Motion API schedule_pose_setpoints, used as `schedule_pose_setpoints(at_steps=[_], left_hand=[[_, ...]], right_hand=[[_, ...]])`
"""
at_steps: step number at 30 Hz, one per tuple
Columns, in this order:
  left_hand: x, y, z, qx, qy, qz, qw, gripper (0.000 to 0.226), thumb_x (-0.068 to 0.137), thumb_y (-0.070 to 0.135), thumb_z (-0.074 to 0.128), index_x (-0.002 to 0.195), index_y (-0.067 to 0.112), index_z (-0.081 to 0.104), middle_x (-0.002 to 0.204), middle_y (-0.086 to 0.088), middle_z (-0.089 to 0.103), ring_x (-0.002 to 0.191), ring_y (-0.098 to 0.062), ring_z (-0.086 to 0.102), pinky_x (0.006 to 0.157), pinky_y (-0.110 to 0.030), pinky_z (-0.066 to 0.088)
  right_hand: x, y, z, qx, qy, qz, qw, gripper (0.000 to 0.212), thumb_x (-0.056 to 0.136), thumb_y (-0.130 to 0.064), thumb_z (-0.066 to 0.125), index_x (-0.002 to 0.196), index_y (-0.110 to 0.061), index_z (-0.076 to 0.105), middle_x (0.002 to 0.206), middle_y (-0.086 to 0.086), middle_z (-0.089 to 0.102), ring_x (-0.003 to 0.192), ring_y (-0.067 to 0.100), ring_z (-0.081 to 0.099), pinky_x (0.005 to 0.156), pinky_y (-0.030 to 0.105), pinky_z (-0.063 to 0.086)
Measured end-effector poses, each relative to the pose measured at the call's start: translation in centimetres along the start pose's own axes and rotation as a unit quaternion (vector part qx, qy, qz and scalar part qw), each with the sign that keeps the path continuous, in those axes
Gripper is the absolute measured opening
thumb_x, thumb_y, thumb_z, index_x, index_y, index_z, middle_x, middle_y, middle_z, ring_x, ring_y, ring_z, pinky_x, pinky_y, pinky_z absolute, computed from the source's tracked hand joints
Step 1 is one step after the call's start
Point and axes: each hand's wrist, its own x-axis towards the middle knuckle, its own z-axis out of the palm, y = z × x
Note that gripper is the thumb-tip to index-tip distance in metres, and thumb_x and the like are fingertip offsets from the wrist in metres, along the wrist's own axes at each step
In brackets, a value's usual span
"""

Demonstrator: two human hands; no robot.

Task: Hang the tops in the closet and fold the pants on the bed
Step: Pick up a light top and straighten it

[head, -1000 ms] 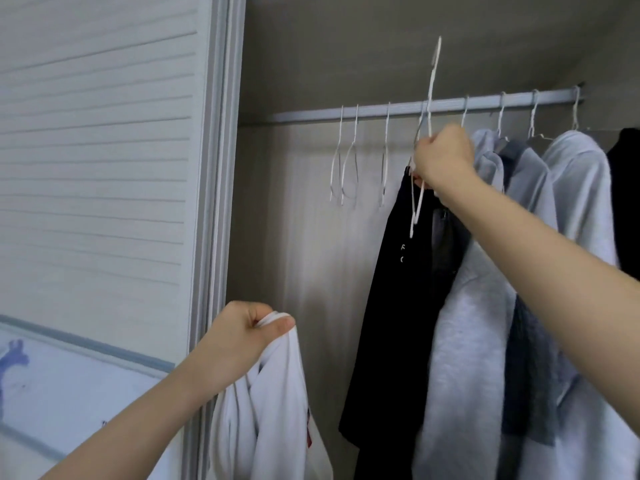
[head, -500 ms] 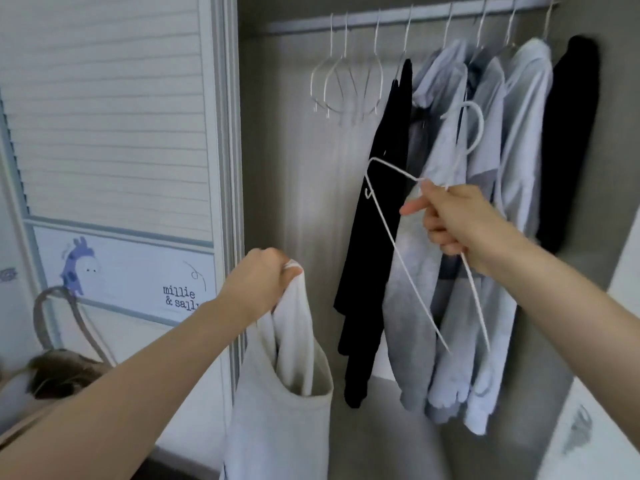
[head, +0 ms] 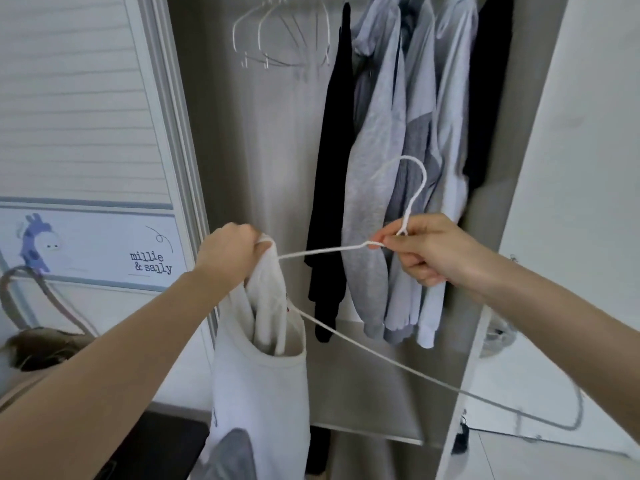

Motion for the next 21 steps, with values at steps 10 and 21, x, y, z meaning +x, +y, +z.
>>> schedule_pose_setpoints(at_steps=[10, 21], left_hand=[[-0.3, 8.8, -1.7, 0.037, 0.101, 0.156, 0.982, 0.038, 0.103, 0.038, 0.040, 0.094, 0.008, 0.062, 0.085, -0.010, 0.066, 0.075, -0.038, 0.064, 0.062, -0.038, 0.044], [-0.3, 16.6, -2.0, -0.126, 0.032, 0.112, 0.985, 0.023, 0.095, 0.016, 0.048, 0.096, 0.016, 0.071, 0.089, -0.014, 0.069, 0.085, -0.038, 0.063, 0.075, -0.045, 0.051]], right_hand=[[-1.8, 2.6, 0.2, 0.099, 0.104, 0.031, 0.989, 0.021, 0.099, -0.013, 0.048, 0.101, -0.004, 0.066, 0.048, -0.004, 0.029, 0.036, 0.008, 0.023, 0.035, 0.016, 0.020], [-2.1, 4.8, -2.6, -0.111, 0.177, -0.104, 0.972, 0.020, 0.096, -0.014, 0.051, 0.092, -0.017, 0.070, 0.043, -0.012, 0.048, 0.041, 0.004, 0.041, 0.042, 0.016, 0.033]])
